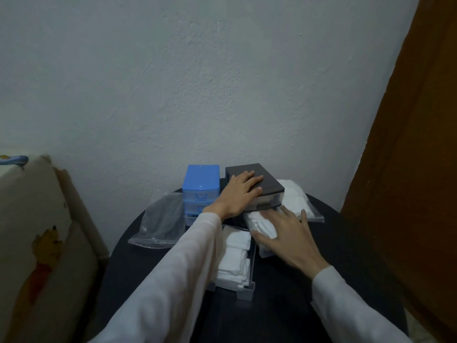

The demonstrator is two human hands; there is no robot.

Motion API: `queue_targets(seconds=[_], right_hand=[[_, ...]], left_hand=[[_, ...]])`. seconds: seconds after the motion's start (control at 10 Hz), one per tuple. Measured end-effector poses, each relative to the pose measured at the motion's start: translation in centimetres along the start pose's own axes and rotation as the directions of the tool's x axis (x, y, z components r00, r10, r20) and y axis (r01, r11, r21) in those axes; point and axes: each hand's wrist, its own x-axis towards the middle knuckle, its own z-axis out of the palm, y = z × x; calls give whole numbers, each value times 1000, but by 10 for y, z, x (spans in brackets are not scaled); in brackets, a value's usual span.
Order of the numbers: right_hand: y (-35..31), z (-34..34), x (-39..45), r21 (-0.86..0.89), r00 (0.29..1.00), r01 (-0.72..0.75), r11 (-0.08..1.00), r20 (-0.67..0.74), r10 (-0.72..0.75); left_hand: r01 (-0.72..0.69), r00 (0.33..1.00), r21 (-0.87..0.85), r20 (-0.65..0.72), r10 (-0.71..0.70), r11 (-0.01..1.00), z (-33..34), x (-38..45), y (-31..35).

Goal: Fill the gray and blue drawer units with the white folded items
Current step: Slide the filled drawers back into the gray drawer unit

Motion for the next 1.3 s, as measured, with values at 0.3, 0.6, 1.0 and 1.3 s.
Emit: queue_targets(seconds=[0.3, 0.6, 1.0, 1.3], right_hand=[[24, -13, -17, 5, 938, 334, 943, 101, -332], [22, -14, 5, -117, 910, 397, 910, 178, -374], [18, -9, 2, -199, 934, 352, 915, 143, -329], [14, -2, 12, -269, 911, 384, 883, -46, -410]], left_hand=[[1, 1000, -3, -7, -1, 1000, 0, 0, -1], [4, 1000, 7, -7, -4, 1000, 0, 2, -2], [2, 1000, 6, -15, -2, 1000, 0, 1, -1], [9, 1000, -9, -18, -9, 1000, -2, -1, 2]])
